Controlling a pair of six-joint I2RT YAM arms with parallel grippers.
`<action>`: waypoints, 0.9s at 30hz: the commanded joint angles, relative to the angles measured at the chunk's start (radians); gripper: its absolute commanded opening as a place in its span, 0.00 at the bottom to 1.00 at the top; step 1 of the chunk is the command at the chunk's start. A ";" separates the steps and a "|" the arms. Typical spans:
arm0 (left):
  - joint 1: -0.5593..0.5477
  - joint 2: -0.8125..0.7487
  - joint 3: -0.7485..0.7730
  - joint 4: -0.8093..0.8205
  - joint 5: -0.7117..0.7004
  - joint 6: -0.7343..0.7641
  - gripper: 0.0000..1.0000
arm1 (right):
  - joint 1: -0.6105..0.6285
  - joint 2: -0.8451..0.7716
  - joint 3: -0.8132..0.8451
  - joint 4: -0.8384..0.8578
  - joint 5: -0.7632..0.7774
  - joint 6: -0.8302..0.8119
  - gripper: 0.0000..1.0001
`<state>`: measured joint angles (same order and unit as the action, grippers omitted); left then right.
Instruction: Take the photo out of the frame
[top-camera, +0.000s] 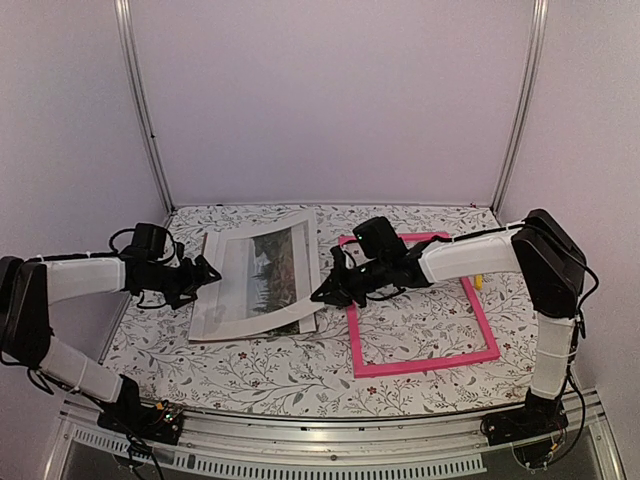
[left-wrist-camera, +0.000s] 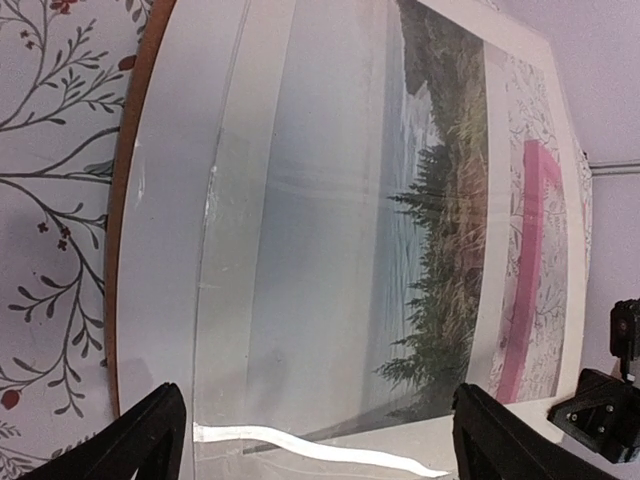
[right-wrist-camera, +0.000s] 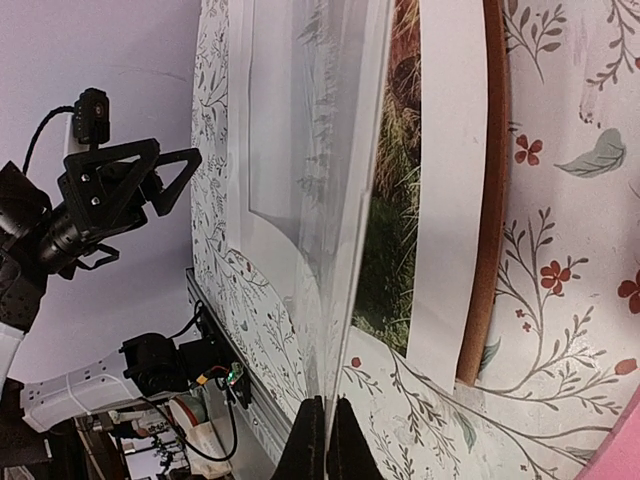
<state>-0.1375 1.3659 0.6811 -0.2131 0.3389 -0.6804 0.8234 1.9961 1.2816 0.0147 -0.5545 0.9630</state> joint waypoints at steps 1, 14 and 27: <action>-0.011 0.046 -0.026 0.072 0.036 -0.030 0.95 | -0.016 -0.071 -0.041 -0.006 0.001 -0.028 0.00; -0.011 0.164 -0.078 0.119 -0.025 -0.052 0.95 | -0.110 -0.220 -0.228 -0.013 -0.071 -0.077 0.00; -0.011 0.187 -0.085 0.086 -0.085 -0.042 0.95 | -0.241 -0.402 -0.444 -0.123 -0.129 -0.159 0.00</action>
<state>-0.1440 1.5097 0.6346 -0.0528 0.3241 -0.7296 0.6220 1.6630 0.8909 -0.0570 -0.6548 0.8612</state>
